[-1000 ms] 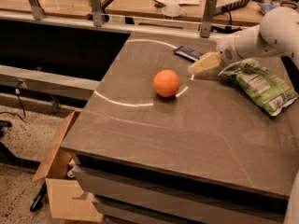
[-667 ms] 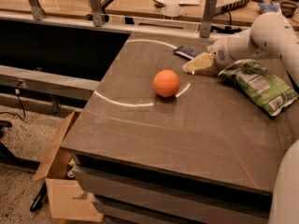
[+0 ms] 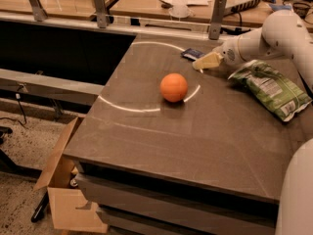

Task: Move rxbar blueberry near orange

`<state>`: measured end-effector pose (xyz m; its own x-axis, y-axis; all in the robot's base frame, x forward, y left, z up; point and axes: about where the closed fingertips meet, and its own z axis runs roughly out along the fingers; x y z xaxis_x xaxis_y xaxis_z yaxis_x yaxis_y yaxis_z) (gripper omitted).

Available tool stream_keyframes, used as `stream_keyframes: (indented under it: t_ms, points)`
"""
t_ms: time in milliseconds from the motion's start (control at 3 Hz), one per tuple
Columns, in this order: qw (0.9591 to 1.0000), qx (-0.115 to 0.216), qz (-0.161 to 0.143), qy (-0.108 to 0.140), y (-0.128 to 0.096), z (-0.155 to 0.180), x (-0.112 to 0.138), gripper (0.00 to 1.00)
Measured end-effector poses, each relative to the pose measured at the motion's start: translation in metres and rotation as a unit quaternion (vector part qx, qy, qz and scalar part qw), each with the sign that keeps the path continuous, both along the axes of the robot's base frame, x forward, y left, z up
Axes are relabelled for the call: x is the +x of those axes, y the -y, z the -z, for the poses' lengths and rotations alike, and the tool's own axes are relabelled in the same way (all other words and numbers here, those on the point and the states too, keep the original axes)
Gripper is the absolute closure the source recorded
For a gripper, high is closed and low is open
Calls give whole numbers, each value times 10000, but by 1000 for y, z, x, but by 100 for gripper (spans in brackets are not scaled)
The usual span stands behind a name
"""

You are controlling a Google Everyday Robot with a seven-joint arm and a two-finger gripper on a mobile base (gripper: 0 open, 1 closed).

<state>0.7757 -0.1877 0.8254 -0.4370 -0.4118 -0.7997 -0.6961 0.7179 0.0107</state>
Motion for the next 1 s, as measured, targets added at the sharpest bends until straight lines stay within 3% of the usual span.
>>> stream_keyframes:
  t_ms: [333,667,1000]
  points:
    - [10000,0,-1,1,0,-6,0,100]
    - [10000,-25,-29,9,1,-9,-1,100]
    - [9984,-360,-417,116,14,-49,-21,100]
